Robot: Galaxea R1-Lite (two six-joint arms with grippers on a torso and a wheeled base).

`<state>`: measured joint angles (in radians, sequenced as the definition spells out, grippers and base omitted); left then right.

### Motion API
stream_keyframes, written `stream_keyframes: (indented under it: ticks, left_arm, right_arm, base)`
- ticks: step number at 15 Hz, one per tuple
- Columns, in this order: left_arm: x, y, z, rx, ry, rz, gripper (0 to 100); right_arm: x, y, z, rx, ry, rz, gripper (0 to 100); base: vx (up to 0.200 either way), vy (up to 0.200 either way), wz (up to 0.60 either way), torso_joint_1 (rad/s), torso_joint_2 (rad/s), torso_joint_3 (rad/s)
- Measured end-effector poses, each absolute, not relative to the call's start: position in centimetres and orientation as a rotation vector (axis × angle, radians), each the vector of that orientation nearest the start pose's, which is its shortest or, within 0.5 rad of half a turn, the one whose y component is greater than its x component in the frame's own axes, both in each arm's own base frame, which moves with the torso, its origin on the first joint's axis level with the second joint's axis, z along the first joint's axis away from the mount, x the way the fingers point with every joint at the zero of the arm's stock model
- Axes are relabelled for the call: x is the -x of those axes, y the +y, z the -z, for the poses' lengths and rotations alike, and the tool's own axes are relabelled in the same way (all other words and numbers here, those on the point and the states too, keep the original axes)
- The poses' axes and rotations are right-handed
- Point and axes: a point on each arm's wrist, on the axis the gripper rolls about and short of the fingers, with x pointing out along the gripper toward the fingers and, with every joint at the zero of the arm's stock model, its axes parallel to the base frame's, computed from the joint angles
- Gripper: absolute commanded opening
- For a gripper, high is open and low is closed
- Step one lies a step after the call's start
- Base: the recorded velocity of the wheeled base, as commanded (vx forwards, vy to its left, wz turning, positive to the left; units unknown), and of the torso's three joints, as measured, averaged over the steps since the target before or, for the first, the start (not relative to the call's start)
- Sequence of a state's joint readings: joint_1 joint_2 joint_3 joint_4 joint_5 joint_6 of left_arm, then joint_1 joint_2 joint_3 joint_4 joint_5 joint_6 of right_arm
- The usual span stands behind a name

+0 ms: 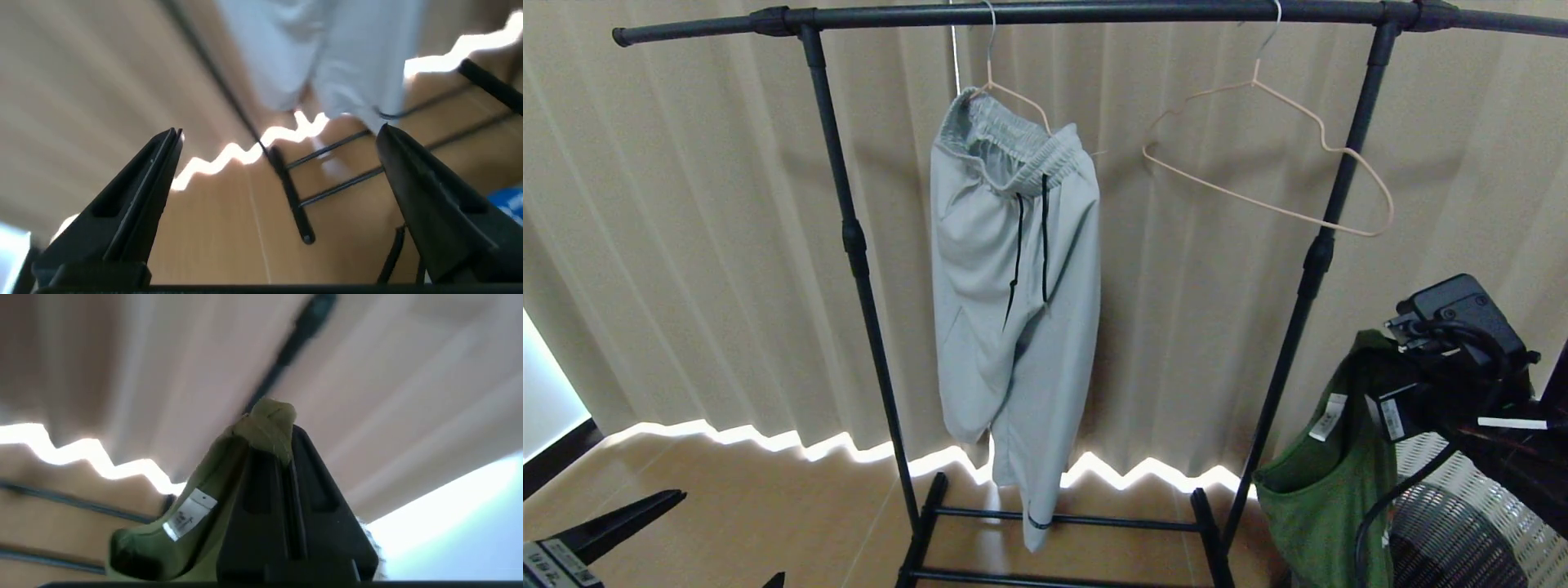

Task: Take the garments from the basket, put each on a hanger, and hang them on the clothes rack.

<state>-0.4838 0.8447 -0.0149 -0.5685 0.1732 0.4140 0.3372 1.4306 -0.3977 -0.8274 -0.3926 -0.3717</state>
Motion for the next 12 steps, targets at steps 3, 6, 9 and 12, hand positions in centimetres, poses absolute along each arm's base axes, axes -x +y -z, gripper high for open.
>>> stream_keyframes:
  ticks: [3, 6, 9, 12]
  left_arm:
    - [-7.9, -4.0, -13.1, -0.501, 0.183, 0.39, 100]
    - [-10.4, -6.2, -15.1, -0.507, 0.177, 0.441, 100]
    - [-13.0, -10.3, -16.1, -0.475, 0.206, 0.56, 100]
    - [-14.9, -15.6, -16.3, -0.423, 0.246, 0.683, 100]
  right_arm:
    - [-19.5, 7.0, -16.3, 0.435, 0.184, -0.09, 0]
    - [-19.2, 8.3, -17.0, 0.357, 0.145, -0.149, 0]
    - [-18.8, 10.1, -18.1, 0.261, 0.101, -0.233, 0]
    - [-18.1, 11.3, -18.7, 0.239, 0.071, -0.354, 0]
  base:
    - [0.0, 0.0, 0.0, 0.0, 0.0, 0.0]
    - [0.0, 0.0, 0.0, 0.0, 0.0, 0.0]
    - [0.0, 0.0, 0.0, 0.0, 0.0, 0.0]
    - [0.0, 0.0, 0.0, 0.0, 0.0, 0.0]
